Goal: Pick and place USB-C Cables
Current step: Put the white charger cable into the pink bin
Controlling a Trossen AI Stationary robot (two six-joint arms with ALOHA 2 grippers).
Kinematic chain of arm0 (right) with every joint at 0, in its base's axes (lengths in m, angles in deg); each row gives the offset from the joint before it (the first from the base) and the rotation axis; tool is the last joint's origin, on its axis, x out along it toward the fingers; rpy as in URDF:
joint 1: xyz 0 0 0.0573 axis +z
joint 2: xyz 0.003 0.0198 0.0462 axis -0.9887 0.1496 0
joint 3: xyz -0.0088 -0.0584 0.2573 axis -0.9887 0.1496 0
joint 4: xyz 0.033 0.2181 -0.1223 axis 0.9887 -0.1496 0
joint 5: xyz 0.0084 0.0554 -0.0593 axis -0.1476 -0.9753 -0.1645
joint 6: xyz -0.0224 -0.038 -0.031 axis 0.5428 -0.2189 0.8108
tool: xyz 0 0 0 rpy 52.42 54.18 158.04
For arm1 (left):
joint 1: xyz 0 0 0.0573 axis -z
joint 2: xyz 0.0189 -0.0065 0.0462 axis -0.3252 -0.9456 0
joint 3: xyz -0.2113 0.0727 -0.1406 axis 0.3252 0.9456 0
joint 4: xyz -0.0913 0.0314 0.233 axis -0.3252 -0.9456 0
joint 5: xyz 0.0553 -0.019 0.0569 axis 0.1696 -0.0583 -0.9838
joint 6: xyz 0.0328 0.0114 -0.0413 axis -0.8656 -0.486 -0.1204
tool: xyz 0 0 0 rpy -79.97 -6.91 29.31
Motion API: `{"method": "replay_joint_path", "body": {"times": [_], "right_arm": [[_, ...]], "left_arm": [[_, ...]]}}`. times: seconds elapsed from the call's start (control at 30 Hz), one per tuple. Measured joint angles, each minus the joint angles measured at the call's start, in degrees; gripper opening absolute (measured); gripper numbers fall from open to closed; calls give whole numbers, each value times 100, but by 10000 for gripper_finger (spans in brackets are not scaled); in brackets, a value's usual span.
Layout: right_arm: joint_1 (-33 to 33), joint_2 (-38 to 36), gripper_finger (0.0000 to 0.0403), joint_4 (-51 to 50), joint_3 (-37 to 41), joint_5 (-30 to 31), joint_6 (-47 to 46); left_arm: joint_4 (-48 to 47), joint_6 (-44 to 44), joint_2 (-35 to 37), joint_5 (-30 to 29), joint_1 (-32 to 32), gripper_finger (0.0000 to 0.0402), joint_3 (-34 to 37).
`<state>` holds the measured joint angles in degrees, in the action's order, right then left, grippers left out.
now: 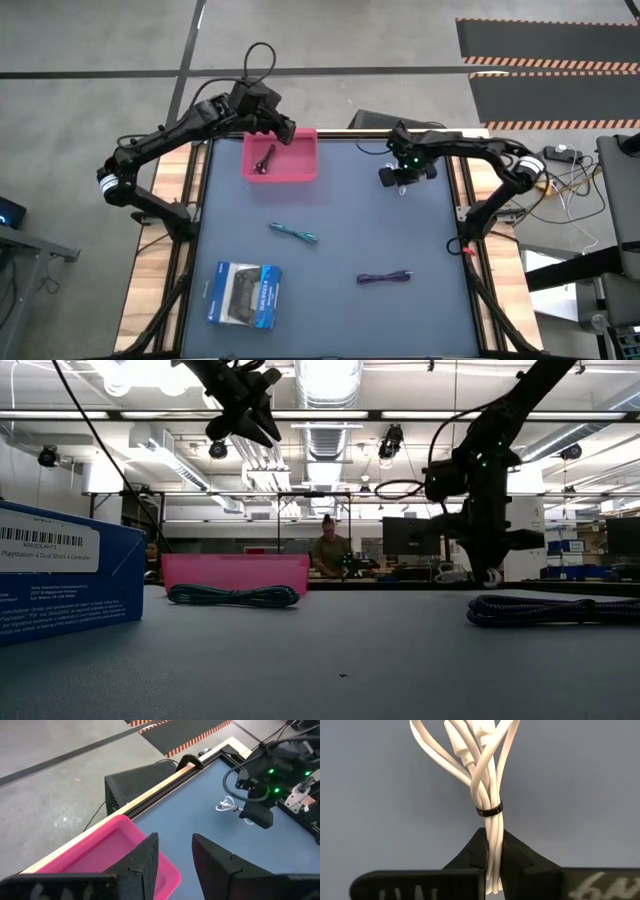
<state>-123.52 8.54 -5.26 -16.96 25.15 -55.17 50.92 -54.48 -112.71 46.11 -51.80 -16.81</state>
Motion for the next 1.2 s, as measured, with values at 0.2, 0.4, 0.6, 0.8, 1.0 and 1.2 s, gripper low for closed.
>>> {"method": "replay_joint_path", "body": {"times": [0.2,0.4,0.6,0.8,1.0,1.2], "right_arm": [[2,-535,14,201,0,-9,-116],[165,-1148,13,1188,0,-143,-210],[549,-1642,13,2905,0,-145,136],[953,-1771,13,4563,0,-204,444],[1256,-1701,13,5665,0,-309,599],[1381,-1692,13,5876,0,-311,697]], "left_arm": [[4,0,0,9,41,102,0],[11,0,2,7,59,102,0],[123,-15,4,403,63,102,0],[587,-20,9,1299,67,102,0],[1327,-270,9,2670,103,102,4],[2177,-663,11,2985,327,102,38]]}}
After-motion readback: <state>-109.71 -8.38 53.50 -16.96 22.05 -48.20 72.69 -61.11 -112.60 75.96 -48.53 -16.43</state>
